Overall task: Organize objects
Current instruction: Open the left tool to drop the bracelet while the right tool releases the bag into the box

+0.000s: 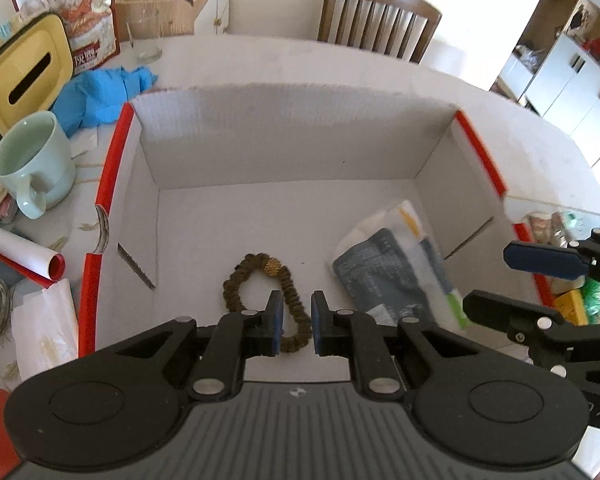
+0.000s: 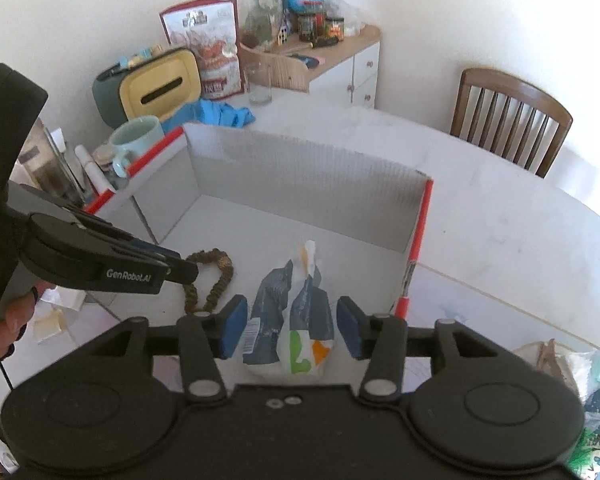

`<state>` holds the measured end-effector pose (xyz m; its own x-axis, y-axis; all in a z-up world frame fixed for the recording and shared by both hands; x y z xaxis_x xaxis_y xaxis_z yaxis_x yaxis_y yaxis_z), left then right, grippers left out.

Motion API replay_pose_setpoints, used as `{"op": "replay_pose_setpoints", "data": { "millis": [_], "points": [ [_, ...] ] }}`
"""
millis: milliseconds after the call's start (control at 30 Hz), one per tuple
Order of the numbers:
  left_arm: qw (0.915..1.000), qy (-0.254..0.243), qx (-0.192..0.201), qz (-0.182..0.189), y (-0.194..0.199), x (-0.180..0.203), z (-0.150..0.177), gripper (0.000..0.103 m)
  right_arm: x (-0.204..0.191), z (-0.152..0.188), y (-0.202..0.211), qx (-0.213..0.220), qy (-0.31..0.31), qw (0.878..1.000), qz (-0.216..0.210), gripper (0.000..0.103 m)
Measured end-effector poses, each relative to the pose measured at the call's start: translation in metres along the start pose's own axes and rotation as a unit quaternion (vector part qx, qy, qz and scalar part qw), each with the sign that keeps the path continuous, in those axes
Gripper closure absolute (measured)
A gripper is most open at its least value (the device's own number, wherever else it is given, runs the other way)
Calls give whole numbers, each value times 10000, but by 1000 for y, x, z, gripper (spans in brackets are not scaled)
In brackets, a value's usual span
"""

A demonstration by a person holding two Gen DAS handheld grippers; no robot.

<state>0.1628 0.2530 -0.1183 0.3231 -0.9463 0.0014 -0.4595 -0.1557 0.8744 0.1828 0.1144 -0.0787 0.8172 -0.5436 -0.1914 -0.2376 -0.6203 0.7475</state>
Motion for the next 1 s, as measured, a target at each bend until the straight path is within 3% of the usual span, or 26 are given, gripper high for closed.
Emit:
{"op": "replay_pose_setpoints", "data": {
  "millis": [333,433,500,533,733,1000],
  "points": [
    [9987,62,467,188,40,15,6,76,2,8,44,378,-52,9992,-92,46],
    [9976,28,668,160,55,24,8,68,5,10,61,536,-97,9984,-150,40],
    [9965,29,818,152,65,29,9,49,8,12,73,658,-123,9976,-199,39],
    [9959,33,899,131,70,32,9,45,9,13,78,699,-118,9973,-210,38],
    [9943,85,1053,146,89,56,14,40,27,23,114,931,-108,9953,-260,30],
    [9927,47,1197,163,106,106,22,20,65,46,166,1155,-106,9930,-209,19]
  ]
}}
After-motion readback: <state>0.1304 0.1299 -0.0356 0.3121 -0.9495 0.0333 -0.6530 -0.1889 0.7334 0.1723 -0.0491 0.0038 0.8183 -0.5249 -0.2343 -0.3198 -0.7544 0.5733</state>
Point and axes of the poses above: each gripper's, at about its wrist camera, not at the fingertips, and y roughly against the way its jaws point, x to its right, z to its underside, the point moved 4 cm from there along -y, roughly the way its jaws point, and after that the axes turned 9 degrees about -z, right-handed, at the moved point
